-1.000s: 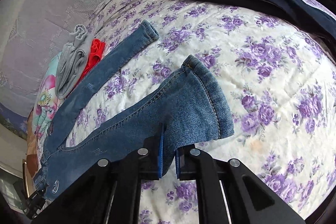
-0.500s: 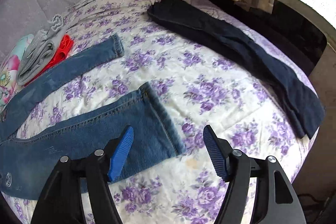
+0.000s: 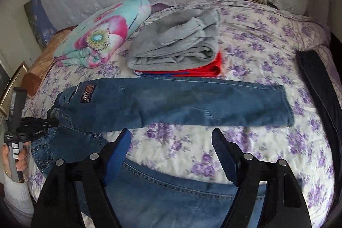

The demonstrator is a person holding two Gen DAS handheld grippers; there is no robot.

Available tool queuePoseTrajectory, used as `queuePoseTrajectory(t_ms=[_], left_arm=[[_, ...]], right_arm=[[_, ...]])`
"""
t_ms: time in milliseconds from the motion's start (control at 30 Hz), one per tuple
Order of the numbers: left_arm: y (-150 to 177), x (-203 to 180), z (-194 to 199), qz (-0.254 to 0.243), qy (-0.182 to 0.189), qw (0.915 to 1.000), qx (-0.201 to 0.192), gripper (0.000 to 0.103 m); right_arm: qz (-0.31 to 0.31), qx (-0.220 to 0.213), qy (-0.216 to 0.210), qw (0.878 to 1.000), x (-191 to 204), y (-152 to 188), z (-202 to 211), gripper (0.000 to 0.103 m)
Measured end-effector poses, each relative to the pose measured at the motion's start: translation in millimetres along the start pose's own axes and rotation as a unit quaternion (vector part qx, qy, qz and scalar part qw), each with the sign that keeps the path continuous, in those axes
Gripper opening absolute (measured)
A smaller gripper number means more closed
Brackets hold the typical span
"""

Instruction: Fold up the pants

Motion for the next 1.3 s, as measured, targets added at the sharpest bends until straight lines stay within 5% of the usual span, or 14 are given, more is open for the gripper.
queuePoseTrajectory(t_ms=[33,67,333,500,533,633,667,733,900,1133,1200,1233,1267,1300], left_arm=[[-1.1,-0.1,-7.7,-0.002,0.000,1.0000,0.003,0.001],[-1.5,0.4,-10.3,-0.002,-0.001,1.0000,0.001,0.001],[4.4,5.0,-10.4,-0.012,0.011,0.9998,-0.007,0.001],[-0.4,20.1,27.7,-0.033,0.042,0.9983,-0.022,0.006],[-5.6,26.5,40.5,-0.033,0.037,0.9979,-0.040,0.021],[-33.0,49.2,66.8,-0.025,0.020,0.9957,-0.087,0.091],[-45.5,54.7,70.1,-0.033,0.019,0.9945,-0.098,0.094],[-72.2,63.2,64.0,-0.049,0.020,0.9941,-0.095,0.094],[-117.8,71.2,16.8,-0.108,0.101,0.9886,-0.025,0.094],[-131.7,80.6,-64.2,-0.112,0.213,0.9676,0.076,0.094],[-123.2,74.0,-73.6,-0.108,0.209,0.9699,0.062,0.094],[-115.7,64.5,-65.8,-0.140,0.191,0.9710,0.032,0.088],[-108.4,56.6,-57.0,-0.167,0.190,0.9673,0.006,0.057],[-101.5,50.9,-47.6,-0.188,0.201,0.9613,-0.015,0.047]], right_arm=[[0.012,0.023,-0.012,1.000,11.9,-7.7,-17.5,0.026],[0.019,0.041,-0.026,0.999,24.1,-14.0,-34.0,0.024],[0.015,0.134,0.026,0.990,52.0,-33.1,-151.4,0.022],[0.042,0.118,0.067,0.990,70.5,-37.2,-154.4,0.024],[0.051,0.117,0.071,0.989,73.5,-37.1,-154.4,0.024],[0.056,0.121,0.063,0.989,74.6,-37.2,-149.5,0.024],[0.051,0.124,0.057,0.989,73.9,-37.1,-144.1,0.024],[0.038,0.125,0.034,0.991,71.5,-33.0,-126.7,0.024],[0.054,0.091,0.031,0.994,67.3,-5.5,-60.0,0.033],[0.081,0.079,0.082,0.990,46.7,29.0,-6.4,0.036],[0.085,0.080,0.084,0.990,40.5,23.5,-11.6,0.037],[0.091,0.082,0.078,0.989,42.2,17.0,-15.2,0.037],[0.102,0.082,0.063,0.989,43.4,9.8,-19.7,0.037],[0.120,0.079,0.043,0.989,50.7,-1.4,-28.6,0.037]])
Point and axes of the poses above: each gripper's, at about its wrist camera, not at the fingertips, and z roughly against the way its jaws point, x to its left, y to its underside, the point moved 2 cm from there along -z, roughly the way its jaws point, and after that the axes turned 2 degrees about x, right-handed, at the moved point
